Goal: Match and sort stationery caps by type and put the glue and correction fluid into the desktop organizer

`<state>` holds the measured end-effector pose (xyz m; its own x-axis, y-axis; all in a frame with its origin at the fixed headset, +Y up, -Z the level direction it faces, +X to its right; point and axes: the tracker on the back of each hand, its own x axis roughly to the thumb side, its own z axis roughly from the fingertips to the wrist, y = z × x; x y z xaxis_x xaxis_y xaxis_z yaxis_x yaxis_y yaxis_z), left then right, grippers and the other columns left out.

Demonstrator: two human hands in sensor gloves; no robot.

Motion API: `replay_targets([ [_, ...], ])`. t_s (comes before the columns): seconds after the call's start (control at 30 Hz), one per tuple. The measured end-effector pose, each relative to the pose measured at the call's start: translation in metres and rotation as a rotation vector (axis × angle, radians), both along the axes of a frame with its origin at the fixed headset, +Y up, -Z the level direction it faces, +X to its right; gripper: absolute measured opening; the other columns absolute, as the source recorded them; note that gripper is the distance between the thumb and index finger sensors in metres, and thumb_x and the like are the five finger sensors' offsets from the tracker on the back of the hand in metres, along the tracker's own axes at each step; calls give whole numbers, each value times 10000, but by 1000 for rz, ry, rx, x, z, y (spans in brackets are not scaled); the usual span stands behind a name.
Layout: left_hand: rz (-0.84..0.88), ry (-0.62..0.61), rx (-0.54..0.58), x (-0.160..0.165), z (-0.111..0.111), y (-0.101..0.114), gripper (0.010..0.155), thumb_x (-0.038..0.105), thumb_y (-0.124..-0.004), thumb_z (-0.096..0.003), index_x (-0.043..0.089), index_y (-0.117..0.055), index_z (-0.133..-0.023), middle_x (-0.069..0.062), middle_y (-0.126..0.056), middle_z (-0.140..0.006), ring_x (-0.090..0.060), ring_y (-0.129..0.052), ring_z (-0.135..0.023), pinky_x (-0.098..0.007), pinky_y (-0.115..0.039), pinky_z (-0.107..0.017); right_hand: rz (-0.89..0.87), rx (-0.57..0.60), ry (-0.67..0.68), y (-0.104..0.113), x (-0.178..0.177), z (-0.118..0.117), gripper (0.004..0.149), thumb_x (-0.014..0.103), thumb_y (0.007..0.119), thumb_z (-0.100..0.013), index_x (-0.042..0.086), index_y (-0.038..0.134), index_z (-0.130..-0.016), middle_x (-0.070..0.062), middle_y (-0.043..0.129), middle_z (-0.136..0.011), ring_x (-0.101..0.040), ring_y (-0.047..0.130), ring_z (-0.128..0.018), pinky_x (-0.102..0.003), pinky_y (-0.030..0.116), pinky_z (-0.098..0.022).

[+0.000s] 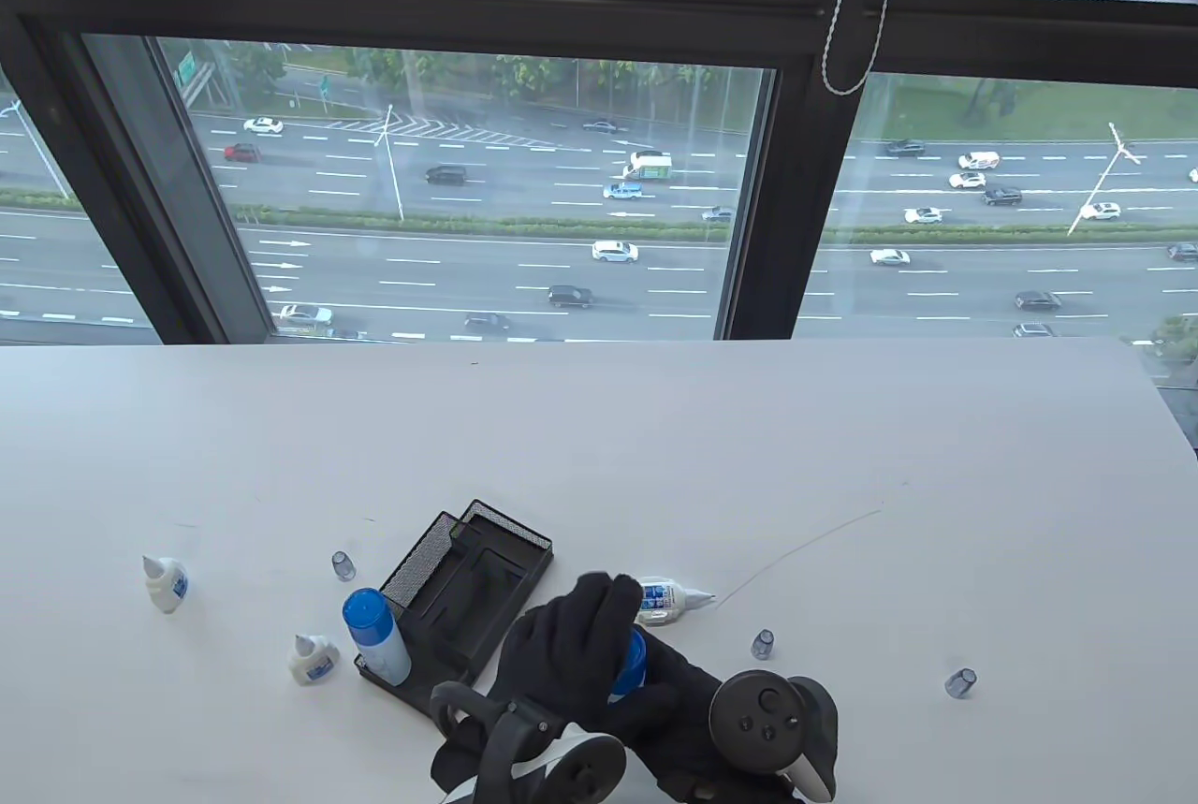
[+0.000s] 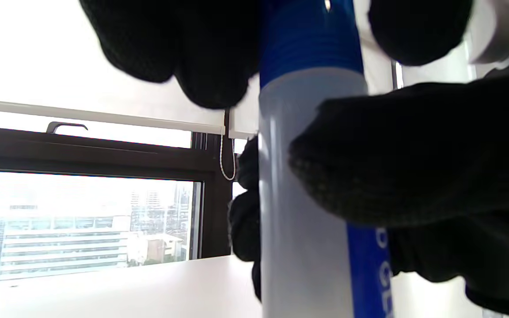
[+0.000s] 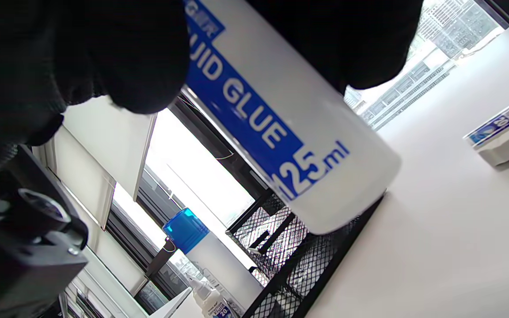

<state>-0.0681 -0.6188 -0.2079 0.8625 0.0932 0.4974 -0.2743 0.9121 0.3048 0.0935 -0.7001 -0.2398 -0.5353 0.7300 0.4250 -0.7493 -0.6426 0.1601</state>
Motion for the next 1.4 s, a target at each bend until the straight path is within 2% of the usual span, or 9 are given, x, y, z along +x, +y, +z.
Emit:
replay_targets([
  [0.13, -59, -146, -215, 5, -2, 1, 715, 412, -725, -616, 150, -377, -1183, -189, -483, -1217, -352, -744, -1090, -585, -688, -733, 20, 6, -14, -2, 0, -1, 728, 435, 888, -427, 127, 597, -1019, -98, 805, -947, -333, 900, -816, -528, 720, -652],
  [0.2, -92, -60, -102, 7, 2, -2, 810, 519, -749, -583, 149, -353, -1186, -220, -395, -1237, -408, -651, -1135, -613, -646, -749, 6, -4, -7, -1, 1, -2, 727, 434, 889, -429, 129, 597, -1020, -99, 804, -949, -334, 899, -817, -529, 717, -654],
  [0.27, -92, 18, 27, 5, 3, -2, 834, 634, -721, -538, 177, -426, -1170, -192, -536, -1197, -309, -836, -1005, -550, -731, -708, -5, -5, -17, -1, 2, -2, 727, 434, 889, -428, 130, 597, -1020, -98, 803, -949, -334, 898, -817, -527, 718, -654],
  [0.33, -28, -22, -4, 2, 0, -1, 716, 593, -706, -559, 206, -521, -1133, -96, -726, -1093, -204, -968, -829, -472, -812, -641, 4, -5, -15, 0, 3, -2, 727, 432, 892, -426, 130, 600, -1019, -99, 807, -948, -333, 899, -818, -528, 718, -655],
  [0.5, 100, -133, -204, -4, -6, 4, 630, 456, -730, -593, 216, -521, -1137, -110, -658, -1136, -304, -886, -919, -549, -737, -691, -70, -29, 33, -3, 4, -6, 711, 437, 929, -406, 158, 646, -996, -73, 844, -916, -313, 919, -794, -516, 730, -654],
  [0.8, 191, -94, -96, -12, -4, -1, 737, 570, -789, -522, 233, -548, -1131, -60, -782, -1085, -221, -974, -885, -457, -820, -641, -98, 16, -2, 1, 6, -1, 720, 452, 915, -409, 148, 636, -998, -75, 840, -919, -304, 923, -795, -505, 738, -651],
  [1.03, 344, -185, -222, -23, -15, 0, 680, 490, -861, -500, 218, -641, -1083, -58, -846, -1042, -269, -1007, -851, -449, -839, -618, -62, 42, 9, 5, 6, -1, 707, 451, 928, -401, 130, 672, -976, -84, 875, -877, -298, 948, -758, -503, 753, -638],
  [1.23, 324, -172, -206, -30, -18, 2, 678, 493, -859, -501, 222, -643, -1083, -61, -846, -1040, -269, -1013, -854, -452, -846, -607, -59, -37, 36, 4, 5, -2, 752, 470, 876, -433, 127, 590, -1039, -102, 797, -969, -330, 884, -834, -530, 700, -663],
  [1.4, 327, -53, -111, -65, -17, 21, 668, 506, -870, -489, 255, -659, -1071, -62, -847, -1025, -269, -1021, -832, -444, -855, -593, 35, 35, -115, 4, 17, -7, 753, 468, 834, -455, 127, 551, -1063, -127, 758, -998, -351, 855, -853, -543, 678, -671],
])
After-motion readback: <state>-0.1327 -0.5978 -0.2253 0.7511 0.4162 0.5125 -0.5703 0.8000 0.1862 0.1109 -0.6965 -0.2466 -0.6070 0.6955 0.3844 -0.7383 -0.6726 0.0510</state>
